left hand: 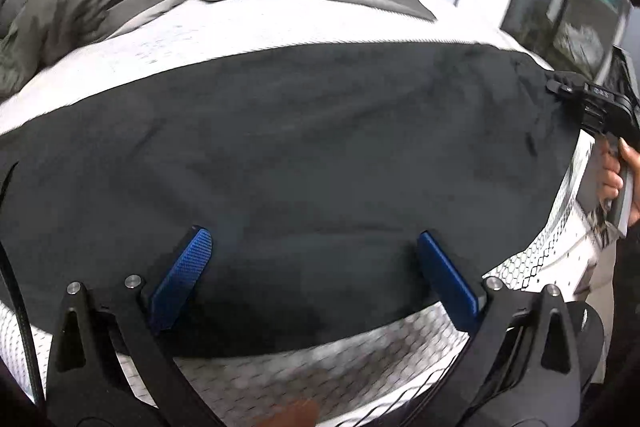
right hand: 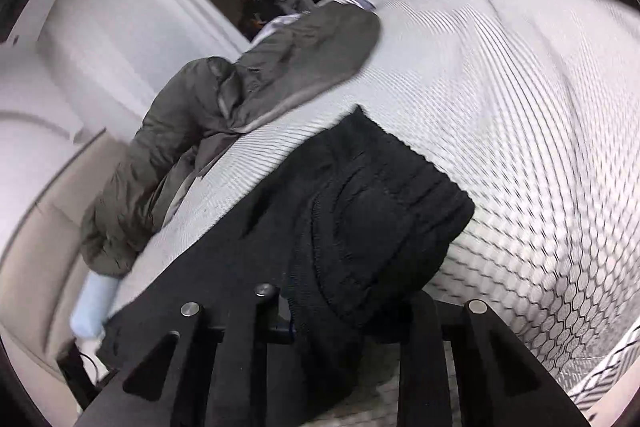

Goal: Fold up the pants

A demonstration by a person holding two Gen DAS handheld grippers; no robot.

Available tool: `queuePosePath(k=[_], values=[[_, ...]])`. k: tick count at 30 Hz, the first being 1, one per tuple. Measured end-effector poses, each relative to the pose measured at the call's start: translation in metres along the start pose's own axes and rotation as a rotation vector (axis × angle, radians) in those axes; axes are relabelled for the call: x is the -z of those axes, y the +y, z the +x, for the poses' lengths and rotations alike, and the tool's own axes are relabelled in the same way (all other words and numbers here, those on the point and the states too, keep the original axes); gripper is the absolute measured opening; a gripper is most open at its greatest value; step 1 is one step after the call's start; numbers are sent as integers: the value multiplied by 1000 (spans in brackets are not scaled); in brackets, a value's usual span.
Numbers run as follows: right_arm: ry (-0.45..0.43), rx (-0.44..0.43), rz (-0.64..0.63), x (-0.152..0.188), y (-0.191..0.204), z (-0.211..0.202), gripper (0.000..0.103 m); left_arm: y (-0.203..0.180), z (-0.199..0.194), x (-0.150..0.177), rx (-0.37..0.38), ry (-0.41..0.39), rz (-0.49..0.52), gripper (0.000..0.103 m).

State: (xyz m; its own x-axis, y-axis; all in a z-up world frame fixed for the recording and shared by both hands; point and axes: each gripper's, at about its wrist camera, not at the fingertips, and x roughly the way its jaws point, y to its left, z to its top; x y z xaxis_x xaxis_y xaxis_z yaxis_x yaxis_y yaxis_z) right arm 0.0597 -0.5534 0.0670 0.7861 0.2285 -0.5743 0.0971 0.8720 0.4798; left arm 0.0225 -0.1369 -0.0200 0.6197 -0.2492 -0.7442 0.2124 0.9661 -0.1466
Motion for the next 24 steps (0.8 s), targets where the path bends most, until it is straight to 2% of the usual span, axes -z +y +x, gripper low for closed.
queuePosePath(k=[4, 7, 10, 13, 14, 16, 17, 20, 22, 23, 24], values=[[-20, -16, -126, -7, 63, -18, 21, 44, -29, 11, -13, -36, -71, 102], [-13, -120, -209, -11, 127, -14, 20, 84, -49, 19, -38, -59, -139, 102], [11, -238, -351, 3, 208, 3, 20, 121, -67, 28, -68, -62, -192, 102], [151, -439, -487, 35, 288, 36, 22, 160, -76, 30, -103, -63, -241, 102], [242, -496, -557, 53, 314, 52, 27, 170, -79, 32, -115, -64, -258, 102], [380, -536, -672, 88, 342, 78, 44, 187, -87, 36, -135, -72, -295, 102], [439, -530, -725, 105, 348, 89, 52, 192, -93, 39, -136, -80, -311, 102], [531, -468, -793, 128, 333, 98, 53, 202, -106, 45, -105, -102, -352, 102], [510, -450, -774, 120, 315, 93, 62, 204, -107, 42, -74, -103, -370, 102], [490, -421, -747, 115, 303, 90, 73, 203, -102, 37, -55, -98, -378, 102], [471, -373, -712, 111, 288, 89, 74, 200, -97, 33, -24, -86, -388, 102]])
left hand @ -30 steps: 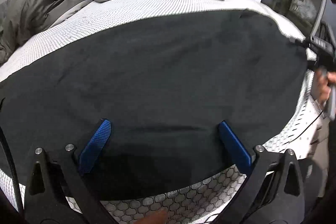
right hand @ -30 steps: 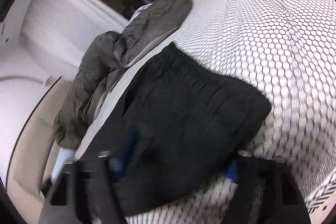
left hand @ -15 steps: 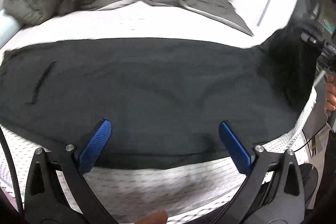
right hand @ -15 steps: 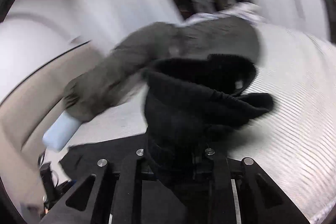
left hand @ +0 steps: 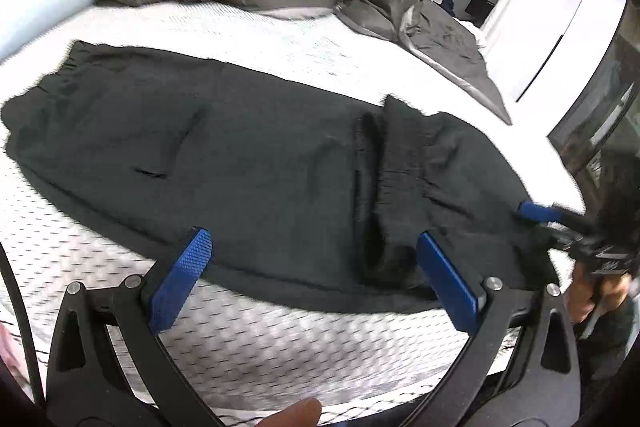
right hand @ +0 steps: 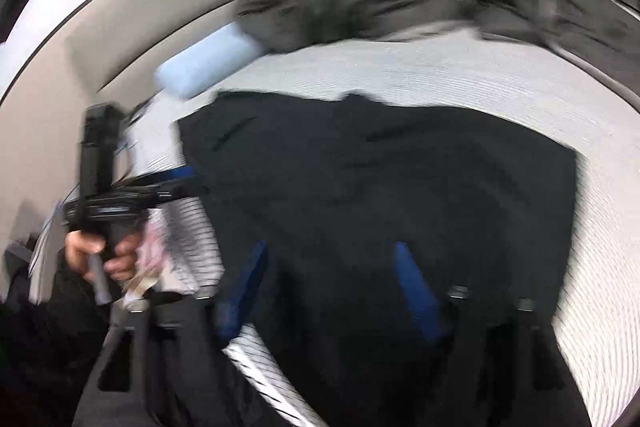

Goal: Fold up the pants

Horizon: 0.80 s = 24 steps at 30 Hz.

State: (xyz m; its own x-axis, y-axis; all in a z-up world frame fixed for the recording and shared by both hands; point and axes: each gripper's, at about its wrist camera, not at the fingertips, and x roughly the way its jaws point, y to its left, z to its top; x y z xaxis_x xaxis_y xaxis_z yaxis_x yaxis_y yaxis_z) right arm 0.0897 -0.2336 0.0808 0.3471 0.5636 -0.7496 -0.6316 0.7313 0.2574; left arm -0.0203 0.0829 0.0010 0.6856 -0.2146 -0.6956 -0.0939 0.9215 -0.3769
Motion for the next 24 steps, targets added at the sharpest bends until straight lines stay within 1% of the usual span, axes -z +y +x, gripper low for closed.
queuePosePath(k=[1, 2, 3, 4, 5, 6, 7, 8, 10, 11, 13, 14, 16, 18, 21, 22, 23, 24], values=[[7, 44, 42, 8, -13, -3, 74, -7, 6, -2, 16, 9, -1, 102], [18, 66, 64, 12, -18, -1, 74, -12, 11, -1, 33, 19, 6, 101], [32, 86, 77, 18, -24, -1, 74, -21, 19, 2, 36, 39, 39, 96], [49, 116, 79, 25, -29, -3, 74, -32, 26, 7, 5, 65, 102, 88], [53, 135, 74, 31, -30, -6, 74, -41, 31, 12, -40, 84, 167, 84], [53, 148, 68, 35, -33, -10, 74, -46, 32, 17, -72, 90, 216, 81], [48, 163, 63, 41, -36, -16, 74, -50, 30, 21, -84, 86, 249, 81], [42, 170, 67, 44, -37, -22, 74, -50, 27, 23, -81, 86, 257, 81], [25, 178, 90, 52, -45, -31, 74, -44, 16, 16, -22, 95, 195, 81], [12, 183, 111, 52, -49, -35, 74, -41, 9, 7, 31, 79, 143, 81], [-12, 203, 146, 59, -59, -47, 74, -44, 4, -12, 88, 44, 97, 82], [-25, 211, 163, 61, -65, -49, 75, -47, 5, -24, 104, 38, 90, 82], [-46, 218, 193, 62, -73, -53, 75, -54, 27, -50, 121, 70, 87, 82], [-72, 220, 220, 61, -78, -58, 75, -58, 57, -73, 126, 130, 53, 82], [-87, 221, 243, 62, -83, -61, 75, -65, 96, -93, 171, 207, 36, 81], [-87, 225, 247, 63, -86, -62, 75, -65, 108, -98, 179, 230, 30, 77], [-84, 228, 252, 64, -88, -62, 75, -65, 121, -101, 198, 259, 10, 70], [-80, 230, 257, 64, -90, -61, 75, -63, 133, -103, 226, 288, -27, 41]])
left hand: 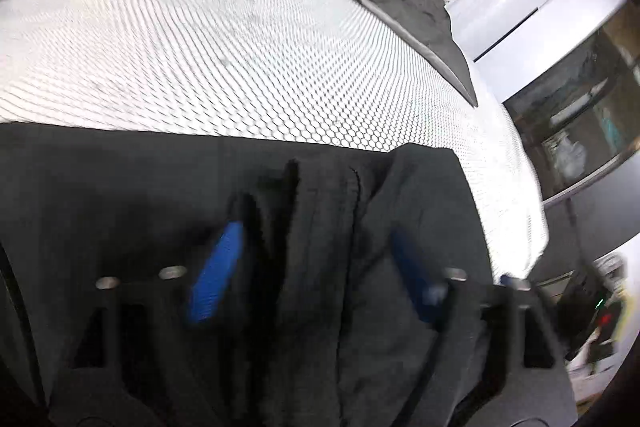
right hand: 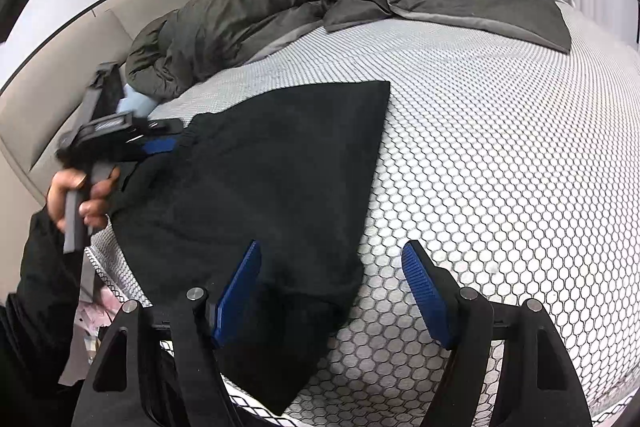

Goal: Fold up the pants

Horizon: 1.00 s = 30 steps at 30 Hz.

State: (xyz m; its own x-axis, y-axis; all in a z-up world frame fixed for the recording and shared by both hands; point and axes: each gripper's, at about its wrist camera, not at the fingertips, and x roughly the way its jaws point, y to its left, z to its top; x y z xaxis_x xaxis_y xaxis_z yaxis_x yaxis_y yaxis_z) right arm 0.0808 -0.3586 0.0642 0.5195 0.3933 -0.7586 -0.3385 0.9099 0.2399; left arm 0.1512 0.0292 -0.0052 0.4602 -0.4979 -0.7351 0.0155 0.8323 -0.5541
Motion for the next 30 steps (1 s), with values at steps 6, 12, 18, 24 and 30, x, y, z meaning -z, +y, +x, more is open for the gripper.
queuePosePath(k=[6, 12, 18, 24, 30], values=[[18, 15, 10, 2, -6, 5, 74, -2, -14, -18, 59, -79, 3, 12], [17, 5, 21, 4, -12, 0, 74, 10, -2, -22, -140, -47, -32, 34], [53, -93, 62, 19, -9, -8, 74, -32, -48, 34, -150, -166, 63, 85], [95, -231, 169, 37, 4, -2, 67, -131, -19, 69, -91, -114, 264, 89], [95, -236, 252, 49, -5, 1, 13, -207, 103, 55, -190, 149, 356, 81]])
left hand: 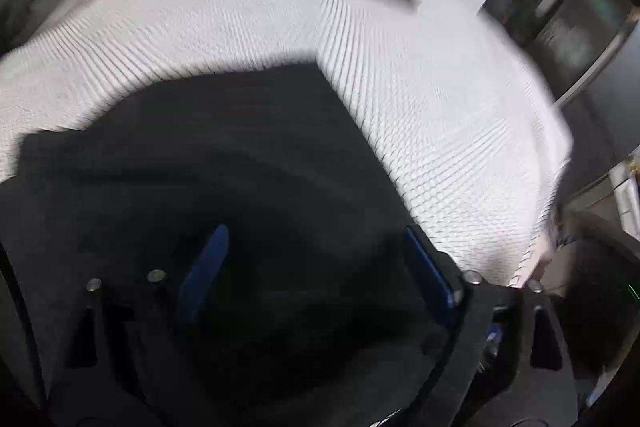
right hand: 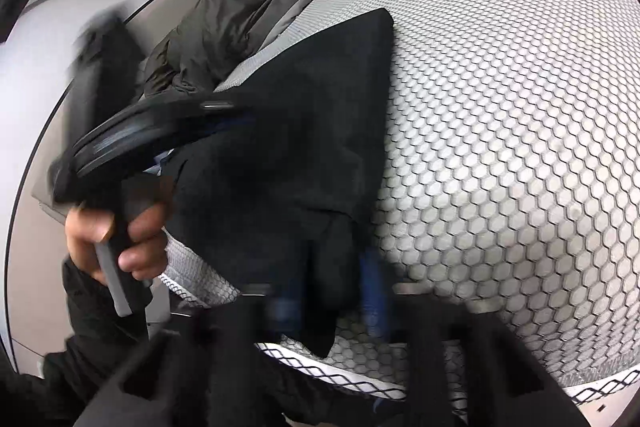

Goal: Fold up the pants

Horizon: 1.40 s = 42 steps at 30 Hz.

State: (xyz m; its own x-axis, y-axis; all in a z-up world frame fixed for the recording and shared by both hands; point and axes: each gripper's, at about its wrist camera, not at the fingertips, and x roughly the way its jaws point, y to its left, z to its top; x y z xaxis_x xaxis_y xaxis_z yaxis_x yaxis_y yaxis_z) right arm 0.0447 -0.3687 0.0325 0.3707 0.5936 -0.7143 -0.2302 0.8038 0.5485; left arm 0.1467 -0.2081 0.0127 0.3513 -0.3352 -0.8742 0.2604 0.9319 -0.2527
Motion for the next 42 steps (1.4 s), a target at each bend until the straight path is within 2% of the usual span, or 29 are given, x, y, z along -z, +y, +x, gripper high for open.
queuePosePath(k=[1, 4, 8, 10, 11, 13, 14, 16, 18, 20, 22, 24, 29, 31, 32, 33, 35, 42], values=[[-9, -15, 2, 5, -1, -3, 12, -2, 16, -7, -41, 18, -11, 78], [4, -34, 3, 25, -6, -6, 7, -1, 30, -18, -65, 4, -32, 78], [65, -58, -14, 52, -6, -5, 5, 5, 18, -23, -71, -24, -103, 78], [55, -71, -12, 55, -5, -10, 10, 7, 3, -16, -94, -44, -114, 78], [25, -81, -5, 55, -5, -18, 17, 1, -6, -11, -111, -61, -93, 79], [-53, -89, 14, 52, -8, -35, 31, -19, -26, 9, -144, -121, -14, 84], [-100, -103, 35, 52, -12, -46, 39, -31, -32, 22, -135, -141, 30, 85], [-172, -101, 76, 50, -19, -59, 48, -55, -36, 46, -112, -162, 112, 85], [-235, -28, 114, 47, -24, -66, 51, -71, -32, 72, -115, -167, 193, 85], [-255, 35, 96, 45, -23, -67, 51, -76, -19, 88, -165, -170, 224, 85], [-241, 65, 53, 43, -16, -60, 51, -76, -14, 98, -168, -205, 210, 87], [-194, 60, 0, 37, -5, -44, 51, -70, -14, 108, -159, -233, 204, 90], [-49, 50, -31, 0, -2, 15, 51, -39, -10, 128, -136, -244, 180, 92], [0, 82, -44, -28, -5, 41, 33, -36, -7, 136, -136, -245, 180, 93], [17, 102, -59, -42, -6, 52, 31, -37, -8, 139, -135, -248, 178, 93], [27, 116, -65, -55, -8, 63, 26, -35, -7, 140, -132, -250, 172, 93], [38, 127, -70, -76, -16, 79, 21, -30, -2, 139, -125, -256, 168, 93], [36, 164, -96, -162, -38, 126, 21, -26, -2, 142, -111, -265, 159, 93]])
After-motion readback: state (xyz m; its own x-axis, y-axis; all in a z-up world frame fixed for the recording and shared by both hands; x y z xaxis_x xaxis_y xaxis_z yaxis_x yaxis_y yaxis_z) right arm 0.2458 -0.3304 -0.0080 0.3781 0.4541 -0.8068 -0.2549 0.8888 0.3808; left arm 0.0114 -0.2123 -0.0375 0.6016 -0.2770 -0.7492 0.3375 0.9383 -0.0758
